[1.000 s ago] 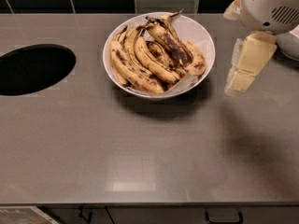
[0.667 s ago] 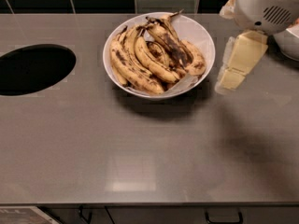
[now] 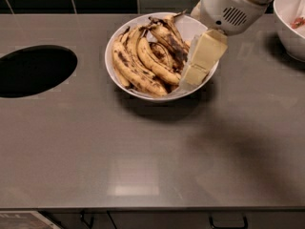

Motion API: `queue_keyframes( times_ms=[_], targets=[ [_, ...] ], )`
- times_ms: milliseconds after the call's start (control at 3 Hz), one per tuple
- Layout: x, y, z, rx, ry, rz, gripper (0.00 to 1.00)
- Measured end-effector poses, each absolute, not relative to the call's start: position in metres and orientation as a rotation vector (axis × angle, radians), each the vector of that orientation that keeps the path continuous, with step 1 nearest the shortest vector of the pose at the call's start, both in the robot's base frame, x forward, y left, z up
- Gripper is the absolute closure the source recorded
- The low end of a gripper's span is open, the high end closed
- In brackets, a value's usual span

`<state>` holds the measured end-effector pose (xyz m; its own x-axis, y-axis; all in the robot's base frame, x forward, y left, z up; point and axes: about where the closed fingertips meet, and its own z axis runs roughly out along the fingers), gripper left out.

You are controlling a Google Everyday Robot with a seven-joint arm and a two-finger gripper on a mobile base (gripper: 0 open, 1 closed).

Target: Pick banana from white bowl

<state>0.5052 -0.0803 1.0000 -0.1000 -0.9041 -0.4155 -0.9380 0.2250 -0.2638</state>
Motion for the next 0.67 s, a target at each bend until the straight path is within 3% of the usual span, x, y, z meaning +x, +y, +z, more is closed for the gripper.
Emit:
queue_keyframes(
  times_ms=[667],
  targets=[
    [0.531,-0.036,0.985,-1.646,2.003,0.231,0.00]
  ],
)
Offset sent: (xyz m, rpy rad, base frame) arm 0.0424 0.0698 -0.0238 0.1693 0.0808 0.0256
